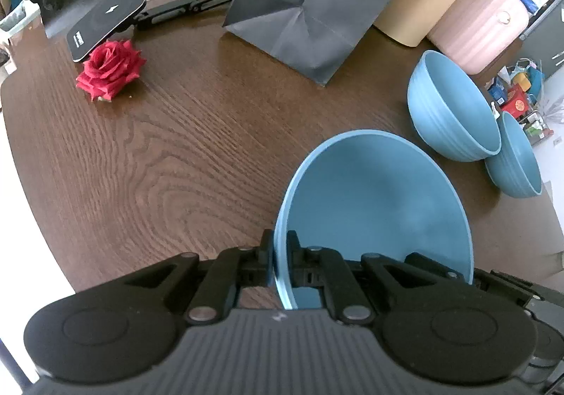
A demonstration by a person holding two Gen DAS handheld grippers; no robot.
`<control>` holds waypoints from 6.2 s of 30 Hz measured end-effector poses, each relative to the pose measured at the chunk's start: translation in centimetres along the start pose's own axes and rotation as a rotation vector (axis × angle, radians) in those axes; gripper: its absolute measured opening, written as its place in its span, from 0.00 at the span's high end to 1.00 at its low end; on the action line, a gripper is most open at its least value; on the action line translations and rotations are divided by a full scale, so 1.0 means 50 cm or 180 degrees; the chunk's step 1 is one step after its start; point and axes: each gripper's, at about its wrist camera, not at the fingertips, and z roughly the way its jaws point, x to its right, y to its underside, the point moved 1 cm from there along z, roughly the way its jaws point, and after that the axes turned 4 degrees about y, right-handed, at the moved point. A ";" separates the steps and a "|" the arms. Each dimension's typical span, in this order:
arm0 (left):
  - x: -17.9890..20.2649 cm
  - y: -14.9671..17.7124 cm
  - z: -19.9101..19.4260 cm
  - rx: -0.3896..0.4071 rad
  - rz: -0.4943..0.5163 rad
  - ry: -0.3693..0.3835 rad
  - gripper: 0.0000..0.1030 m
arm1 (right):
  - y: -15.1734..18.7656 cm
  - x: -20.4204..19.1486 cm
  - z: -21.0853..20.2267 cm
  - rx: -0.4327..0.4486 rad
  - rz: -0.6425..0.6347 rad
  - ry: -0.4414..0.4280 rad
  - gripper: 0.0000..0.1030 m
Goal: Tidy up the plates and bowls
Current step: 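Lift the large light-blue bowl with both grippers and carry it toward the plate stack, then lower the bowl and open both grippers to release it, then raise both open tools and move them to the next light-blue bowl, then close the left gripper on the bowl rim while the right gripper closes on it, then lift the light-blue bowl with both grippers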
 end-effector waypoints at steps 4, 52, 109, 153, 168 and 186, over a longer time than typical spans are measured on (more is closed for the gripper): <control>0.001 0.000 0.001 -0.0016 0.0057 0.0060 0.91 | 0.001 -0.007 -0.005 0.0043 -0.0099 0.0019 0.84; 0.161 0.018 -0.200 0.0943 0.0730 0.0377 0.00 | -0.004 0.126 -0.228 0.0774 0.0146 0.0223 0.00; 0.368 -0.273 0.103 0.0012 0.0503 -0.0077 0.53 | -0.354 0.279 0.034 0.0258 -0.0031 0.0308 0.64; 0.370 -0.291 0.187 -0.0096 0.0408 -0.0555 0.95 | -0.350 0.326 0.117 0.0032 0.0207 0.0168 0.91; 0.370 -0.287 0.172 -0.0075 0.0395 -0.0581 0.96 | -0.342 0.326 0.109 0.0037 0.0254 0.0197 0.92; 0.381 -0.269 0.117 0.0024 0.0411 -0.0539 0.96 | -0.325 0.319 0.049 0.0156 0.0280 0.0209 0.92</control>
